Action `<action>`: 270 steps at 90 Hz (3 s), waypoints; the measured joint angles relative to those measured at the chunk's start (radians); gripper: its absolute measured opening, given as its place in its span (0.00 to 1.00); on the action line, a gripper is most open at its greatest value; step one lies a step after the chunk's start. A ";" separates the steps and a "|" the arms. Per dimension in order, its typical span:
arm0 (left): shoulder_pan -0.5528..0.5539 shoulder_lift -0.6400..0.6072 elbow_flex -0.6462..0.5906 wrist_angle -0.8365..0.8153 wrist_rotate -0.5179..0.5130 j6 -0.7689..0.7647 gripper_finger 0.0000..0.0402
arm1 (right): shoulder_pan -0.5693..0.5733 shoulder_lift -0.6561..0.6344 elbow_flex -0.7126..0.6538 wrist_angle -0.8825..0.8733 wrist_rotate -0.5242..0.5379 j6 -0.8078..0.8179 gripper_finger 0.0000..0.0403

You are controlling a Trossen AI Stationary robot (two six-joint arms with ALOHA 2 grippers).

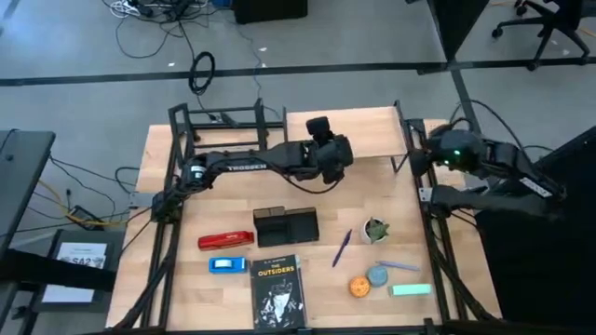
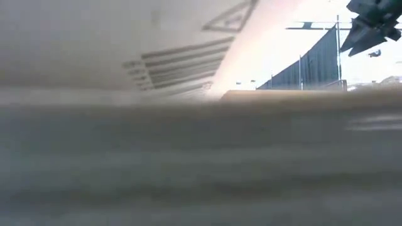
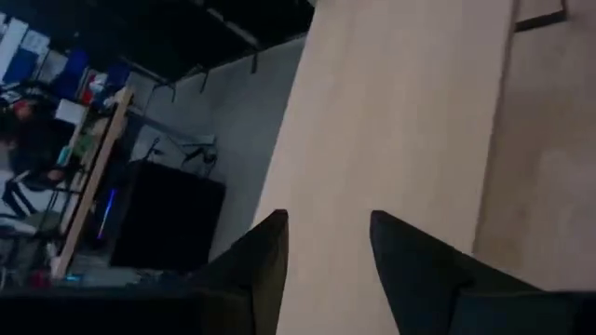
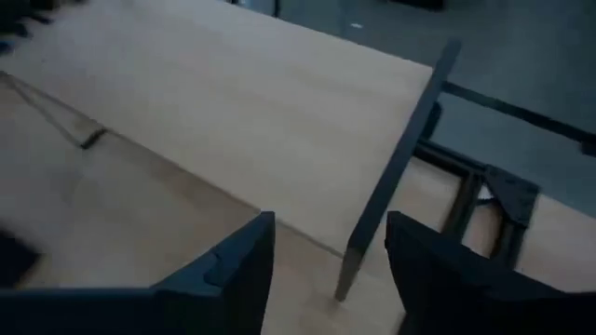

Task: Stock shelves
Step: Return to Home Position

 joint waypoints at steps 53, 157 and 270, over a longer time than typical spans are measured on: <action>-0.047 -0.644 -0.375 -0.118 0.355 -0.207 0.20 | 0.001 -0.396 -0.138 0.132 -0.693 0.051 0.39; -0.104 -1.950 -2.090 1.033 0.522 -0.519 0.19 | 0.001 -0.390 -0.606 0.909 -0.630 -0.079 0.31; -0.103 -2.153 -2.245 0.885 0.431 -0.416 0.19 | 0.001 -0.380 -0.889 1.232 -0.528 -0.035 0.32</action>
